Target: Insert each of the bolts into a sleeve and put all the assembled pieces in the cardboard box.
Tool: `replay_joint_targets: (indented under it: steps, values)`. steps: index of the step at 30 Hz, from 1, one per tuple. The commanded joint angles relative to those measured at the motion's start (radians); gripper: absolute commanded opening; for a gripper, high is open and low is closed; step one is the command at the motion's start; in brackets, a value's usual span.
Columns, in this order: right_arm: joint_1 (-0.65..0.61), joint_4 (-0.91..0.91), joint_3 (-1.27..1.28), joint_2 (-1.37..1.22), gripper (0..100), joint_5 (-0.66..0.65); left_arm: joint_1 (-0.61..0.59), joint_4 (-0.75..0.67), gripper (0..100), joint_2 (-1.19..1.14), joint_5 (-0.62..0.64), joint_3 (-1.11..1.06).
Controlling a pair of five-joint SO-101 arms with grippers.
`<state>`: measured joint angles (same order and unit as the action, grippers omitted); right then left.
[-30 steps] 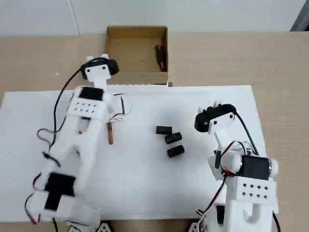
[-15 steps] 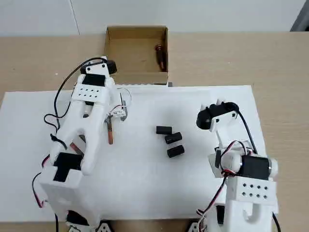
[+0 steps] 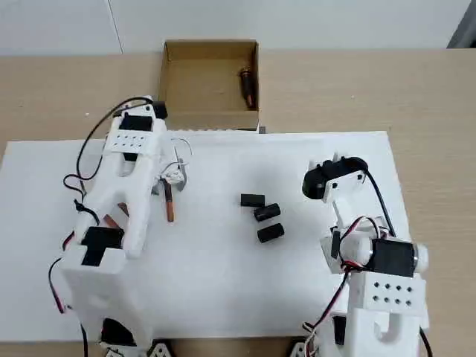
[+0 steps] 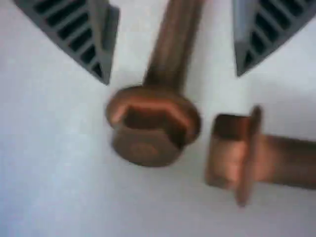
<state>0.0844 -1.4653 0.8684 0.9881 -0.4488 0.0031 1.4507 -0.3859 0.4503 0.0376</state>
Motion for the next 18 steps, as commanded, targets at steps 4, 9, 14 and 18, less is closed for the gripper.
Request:
replay_joint_targets:
  steps: [4,9,14,18]
  values:
    - [0.005,0.021,-0.003,0.018,0.3,0.011,-0.002,-0.037,16,0.003,0.003,0.031]
    - [0.005,0.021,-0.003,0.018,0.3,0.011,-0.008,-0.107,16,0.002,0.003,0.031]
    - [0.005,0.021,-0.003,0.018,0.3,0.011,-0.003,-0.117,16,0.002,0.003,0.030]
    - [0.005,0.021,-0.003,0.018,0.3,0.011,-0.005,-0.110,16,0.002,0.003,0.027]
